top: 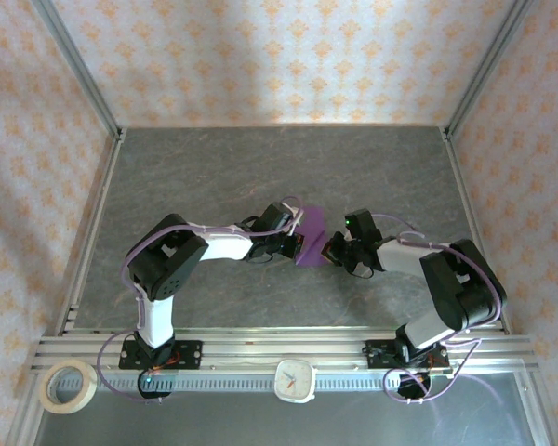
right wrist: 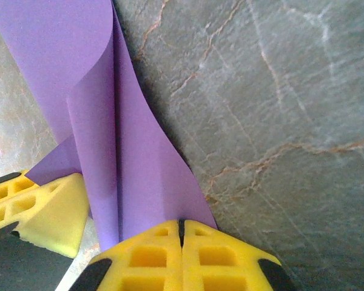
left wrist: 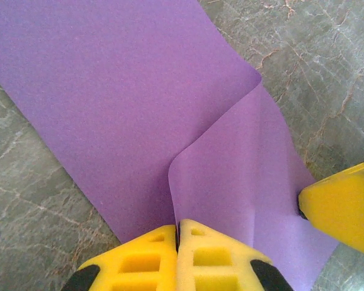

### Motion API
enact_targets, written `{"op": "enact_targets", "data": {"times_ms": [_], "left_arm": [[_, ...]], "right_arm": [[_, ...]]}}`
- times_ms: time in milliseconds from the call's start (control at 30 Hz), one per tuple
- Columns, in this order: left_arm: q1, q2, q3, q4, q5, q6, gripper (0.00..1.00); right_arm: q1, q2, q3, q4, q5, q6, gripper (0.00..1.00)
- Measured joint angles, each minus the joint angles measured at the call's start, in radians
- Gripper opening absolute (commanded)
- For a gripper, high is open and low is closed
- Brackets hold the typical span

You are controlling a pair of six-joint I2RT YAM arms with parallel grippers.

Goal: Fold a paper plane with a square sheet of paper (pick it up from the middle)

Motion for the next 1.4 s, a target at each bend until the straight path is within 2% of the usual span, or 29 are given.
{"op": "enact_targets", "data": {"times_ms": [1067,1400], "left_arm": [[0.0,-0.008,-0.027,0.037,-0.004,0.0,0.02],[0.0,-0.006,-0.039,0.067,0.002,0.0,0.01]], "right_arm": [[0.0,-0.024,0.011,-0.027,-0.002,0.009,0.0],[0.005,-0.026,0.019,0.148,-0.101,0.148,0.0]]}}
